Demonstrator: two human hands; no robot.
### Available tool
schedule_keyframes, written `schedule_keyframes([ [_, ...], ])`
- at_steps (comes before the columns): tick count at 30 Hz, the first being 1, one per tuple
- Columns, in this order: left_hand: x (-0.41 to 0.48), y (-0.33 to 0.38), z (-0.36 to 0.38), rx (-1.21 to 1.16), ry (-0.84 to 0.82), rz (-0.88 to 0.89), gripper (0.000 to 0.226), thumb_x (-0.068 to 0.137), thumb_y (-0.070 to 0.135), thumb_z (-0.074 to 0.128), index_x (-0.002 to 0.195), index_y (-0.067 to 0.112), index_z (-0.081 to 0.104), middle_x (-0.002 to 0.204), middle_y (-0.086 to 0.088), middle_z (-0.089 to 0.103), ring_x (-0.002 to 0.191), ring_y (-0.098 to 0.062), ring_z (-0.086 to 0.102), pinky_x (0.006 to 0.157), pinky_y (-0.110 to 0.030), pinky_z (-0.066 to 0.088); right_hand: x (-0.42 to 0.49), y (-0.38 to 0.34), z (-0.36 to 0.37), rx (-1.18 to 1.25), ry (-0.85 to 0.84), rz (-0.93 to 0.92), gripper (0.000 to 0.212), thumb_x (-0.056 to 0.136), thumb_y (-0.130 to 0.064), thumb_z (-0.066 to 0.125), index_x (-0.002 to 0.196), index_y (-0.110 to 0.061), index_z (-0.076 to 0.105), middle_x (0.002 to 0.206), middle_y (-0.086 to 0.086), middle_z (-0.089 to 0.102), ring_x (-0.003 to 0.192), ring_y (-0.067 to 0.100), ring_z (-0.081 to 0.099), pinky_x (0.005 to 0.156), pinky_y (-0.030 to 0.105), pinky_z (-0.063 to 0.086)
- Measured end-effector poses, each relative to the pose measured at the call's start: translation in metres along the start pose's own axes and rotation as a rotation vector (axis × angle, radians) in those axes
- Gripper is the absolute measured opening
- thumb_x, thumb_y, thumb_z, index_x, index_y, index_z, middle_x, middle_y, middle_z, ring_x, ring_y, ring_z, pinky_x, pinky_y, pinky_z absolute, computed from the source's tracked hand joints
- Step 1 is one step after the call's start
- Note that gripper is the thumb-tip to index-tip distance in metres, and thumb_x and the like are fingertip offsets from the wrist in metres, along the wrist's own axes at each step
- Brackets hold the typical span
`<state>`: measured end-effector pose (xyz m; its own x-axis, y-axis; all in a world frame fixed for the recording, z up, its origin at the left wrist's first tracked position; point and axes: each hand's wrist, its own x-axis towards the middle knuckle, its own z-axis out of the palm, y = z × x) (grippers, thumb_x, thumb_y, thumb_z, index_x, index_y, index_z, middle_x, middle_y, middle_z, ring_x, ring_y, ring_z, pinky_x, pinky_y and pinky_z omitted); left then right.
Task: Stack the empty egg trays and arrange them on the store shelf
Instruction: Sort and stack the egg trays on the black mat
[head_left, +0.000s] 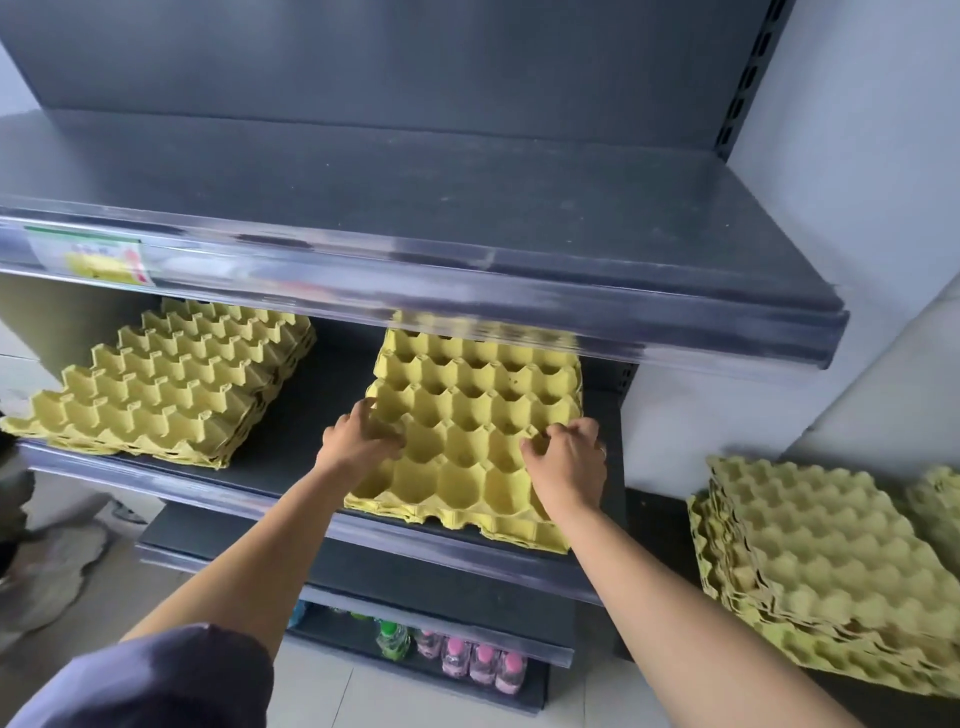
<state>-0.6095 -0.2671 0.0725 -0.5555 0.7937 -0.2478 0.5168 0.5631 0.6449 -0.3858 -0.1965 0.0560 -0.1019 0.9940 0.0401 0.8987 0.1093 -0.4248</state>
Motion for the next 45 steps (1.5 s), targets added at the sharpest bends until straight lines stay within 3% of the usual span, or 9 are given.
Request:
schedule_keyframes([
  [5,0.021,-0.016,0.003,-0.041,-0.074,0.039,0.082,0.076,0.046,0.067,0.144,0.023,0.029,0.13,-0.015,0.05,0.12,-0.035,0.045,0.1,-0.046,0.04,0.002,-0.009,0.01,-0.046,-0.049,0.045,0.042,0.094,-0.047,0.048,0.114,-0.012,0.061,0.13,0.009,0.038,0.113,0.031,0.048,0.083,0.037,0.051],
  [14,0.03,-0.014,0.005,-0.033,-0.155,0.136,0.074,0.086,0.037,0.065,0.146,0.02,0.026,0.136,-0.017,0.04,0.119,-0.034,0.047,0.095,-0.04,0.041,-0.005,-0.008,0.006,-0.095,-0.1,0.105,0.046,0.095,-0.048,0.044,0.118,-0.01,0.059,0.137,0.013,0.04,0.117,0.035,0.05,0.086,0.039,0.048],
  [20,0.029,-0.017,0.005,0.015,-0.169,0.136,0.074,0.088,0.043,0.059,0.148,0.022,0.02,0.139,-0.017,0.037,0.12,-0.037,0.046,0.096,-0.043,0.043,-0.012,-0.007,0.004,-0.151,-0.224,0.112,0.058,0.094,-0.058,0.037,0.136,-0.019,0.045,0.152,0.007,0.022,0.132,0.036,0.035,0.097,0.047,0.045],
  [24,0.022,-0.013,0.005,0.216,-0.074,0.182,0.067,0.089,0.049,0.051,0.146,0.026,0.023,0.142,-0.013,0.034,0.124,-0.037,0.041,0.098,-0.047,0.04,-0.019,-0.01,-0.002,-0.223,-0.176,0.056,0.055,0.096,-0.056,0.034,0.139,-0.022,0.042,0.152,0.008,0.024,0.132,0.036,0.036,0.099,0.046,0.042],
  [28,0.012,-0.003,0.003,0.376,0.054,0.347,0.054,0.091,0.042,0.049,0.141,0.025,0.036,0.141,-0.009,0.038,0.128,-0.032,0.036,0.1,-0.044,0.035,-0.027,-0.012,-0.011,-0.303,-0.067,-0.064,0.047,0.097,-0.048,0.038,0.135,-0.022,0.048,0.146,0.007,0.034,0.128,0.032,0.041,0.097,0.042,0.042],
  [34,-0.005,0.028,0.013,0.528,0.068,0.612,0.032,0.093,0.034,0.045,0.121,0.024,0.056,0.127,0.0,0.056,0.118,-0.025,0.048,0.095,-0.038,0.038,-0.036,0.009,-0.038,-0.326,0.041,-0.172,0.04,0.098,-0.04,0.041,0.13,-0.021,0.053,0.137,0.003,0.046,0.117,0.025,0.05,0.089,0.037,0.045],
  [37,-0.02,0.052,0.031,0.544,0.065,0.721,0.026,0.094,0.031,0.044,0.114,0.023,0.058,0.119,0.002,0.061,0.111,-0.022,0.054,0.093,-0.036,0.041,-0.04,0.037,-0.056,-0.348,0.123,-0.183,0.035,0.096,-0.036,0.044,0.122,-0.018,0.061,0.122,0.005,0.059,0.105,0.026,0.058,0.081,0.035,0.047],
  [41,-0.049,0.095,0.069,0.539,0.078,0.868,0.027,0.095,0.029,0.042,0.115,0.022,0.058,0.111,0.003,0.066,0.102,-0.02,0.06,0.093,-0.035,0.044,-0.047,0.087,-0.086,-0.346,0.264,-0.198,0.036,0.084,-0.033,0.037,0.086,-0.016,0.07,0.081,0.004,0.067,0.071,0.029,0.064,0.057,0.032,0.047],
  [45,-0.09,0.15,0.127,0.466,0.062,0.973,0.024,0.093,0.026,0.045,0.112,0.02,0.059,0.104,0.0,0.065,0.099,-0.023,0.061,0.09,-0.034,0.045,-0.058,0.162,-0.129,-0.396,0.245,-0.14,0.028,0.084,-0.029,0.045,0.089,-0.019,0.07,0.082,0.002,0.066,0.073,0.026,0.063,0.057,0.033,0.051],
])
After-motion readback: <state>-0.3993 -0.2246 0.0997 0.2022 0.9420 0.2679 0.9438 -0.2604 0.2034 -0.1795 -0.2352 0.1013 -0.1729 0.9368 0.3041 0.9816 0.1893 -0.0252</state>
